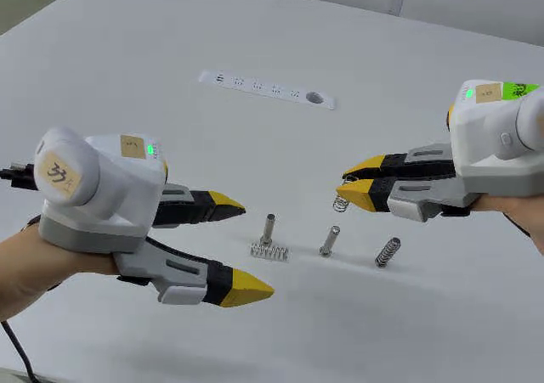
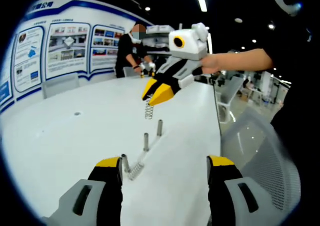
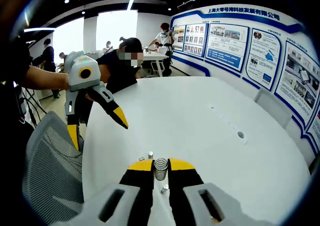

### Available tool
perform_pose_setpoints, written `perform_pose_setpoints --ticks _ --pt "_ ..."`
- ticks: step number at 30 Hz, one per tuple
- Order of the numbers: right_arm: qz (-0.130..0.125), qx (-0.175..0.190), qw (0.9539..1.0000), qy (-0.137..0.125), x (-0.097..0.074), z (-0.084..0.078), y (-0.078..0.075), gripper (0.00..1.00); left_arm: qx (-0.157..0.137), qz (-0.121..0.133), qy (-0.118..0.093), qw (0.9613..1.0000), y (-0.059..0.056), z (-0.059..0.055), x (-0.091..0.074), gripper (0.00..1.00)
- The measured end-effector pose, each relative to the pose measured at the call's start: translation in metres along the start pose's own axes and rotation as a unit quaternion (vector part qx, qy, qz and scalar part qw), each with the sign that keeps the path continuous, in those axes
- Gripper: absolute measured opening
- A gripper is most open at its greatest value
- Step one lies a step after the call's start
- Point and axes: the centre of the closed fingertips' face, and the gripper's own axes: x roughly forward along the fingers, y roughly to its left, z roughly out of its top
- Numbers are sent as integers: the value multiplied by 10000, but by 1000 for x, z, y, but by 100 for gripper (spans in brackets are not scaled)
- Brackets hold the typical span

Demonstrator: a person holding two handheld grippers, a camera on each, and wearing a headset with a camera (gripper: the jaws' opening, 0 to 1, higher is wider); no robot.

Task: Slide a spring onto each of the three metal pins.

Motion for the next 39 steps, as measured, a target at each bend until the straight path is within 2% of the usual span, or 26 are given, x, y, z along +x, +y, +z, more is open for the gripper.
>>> perform_pose_setpoints --ticks 2,8,10,12,23,27,32,35,37,39 --pt "-42 188 9998 23 4 -7 -4 11 -52 71 -1 10000 5 -1 -2 76" --pt "-99 412 9991 97 15 -24 -9 11 -122 200 24 9997 11 -6 -5 91" --pt "-172 755 9970 -14 18 -25 -13 11 -157 228 72 9996 12 -10 -5 95" --pt "-207 697 9973 111 20 -32 -16 11 -146 243 131 9995 13 -13 -3 100" --pt "-182 764 9965 283 26 -40 -13 11 -166 234 170 9994 14 -14 3 100" --pt "-184 790 9959 393 29 -46 -12 11 -256 123 25 9996 7 -9 6 100" --pt "-170 784 9958 453 31 -52 -11 11 -236 122 157 9995 6 -15 8 98" --pt "-194 686 9962 502 35 -57 -10 11 -273 87 132 9995 3 -16 8 98" --pt "-216 735 9959 485 38 -60 -11 11 -280 26 135 9995 -2 -16 8 98" --pt "-237 797 9953 502 42 -65 -11 11 -254 45 211 9994 -1 -20 8 98"
